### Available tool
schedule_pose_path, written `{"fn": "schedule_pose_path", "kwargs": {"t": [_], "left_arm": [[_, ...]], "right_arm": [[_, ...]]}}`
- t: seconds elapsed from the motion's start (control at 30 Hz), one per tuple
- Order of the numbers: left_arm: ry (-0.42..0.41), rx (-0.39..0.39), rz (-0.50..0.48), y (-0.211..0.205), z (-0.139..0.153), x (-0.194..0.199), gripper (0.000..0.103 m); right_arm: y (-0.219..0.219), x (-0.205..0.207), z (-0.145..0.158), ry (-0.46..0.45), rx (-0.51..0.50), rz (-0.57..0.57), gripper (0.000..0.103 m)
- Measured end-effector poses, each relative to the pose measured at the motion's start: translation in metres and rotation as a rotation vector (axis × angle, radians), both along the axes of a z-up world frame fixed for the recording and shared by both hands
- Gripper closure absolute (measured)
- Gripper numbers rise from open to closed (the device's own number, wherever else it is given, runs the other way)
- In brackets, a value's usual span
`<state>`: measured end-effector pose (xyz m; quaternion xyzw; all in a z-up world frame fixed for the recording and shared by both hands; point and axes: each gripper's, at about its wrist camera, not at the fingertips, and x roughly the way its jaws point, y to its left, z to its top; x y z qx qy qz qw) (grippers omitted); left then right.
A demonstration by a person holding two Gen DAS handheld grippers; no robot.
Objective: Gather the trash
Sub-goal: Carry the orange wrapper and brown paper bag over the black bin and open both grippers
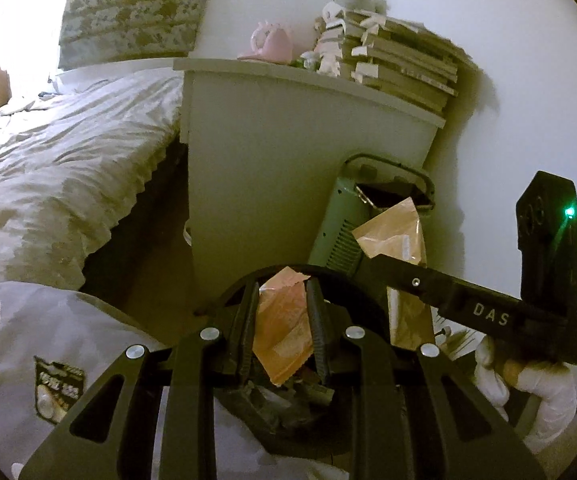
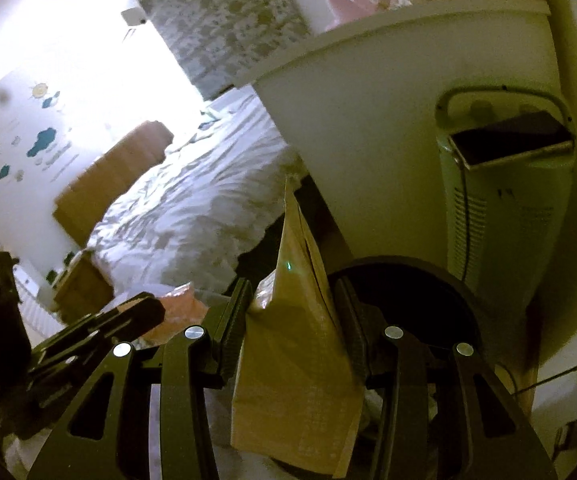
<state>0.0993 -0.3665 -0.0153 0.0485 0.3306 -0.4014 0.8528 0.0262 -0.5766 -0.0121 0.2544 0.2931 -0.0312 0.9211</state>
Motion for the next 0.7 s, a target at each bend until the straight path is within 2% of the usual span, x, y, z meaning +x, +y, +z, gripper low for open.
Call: {"fn": "schedule_pose_path", "kwargs": {"t": [0.7], "left_arm": [[0.064,0.057,-0.022,-0.040,-0.036,0.019,0.078]], "right_arm": [[-0.027,0.021,-0.058,0.103,0.043,-0.039,0.059]]}}
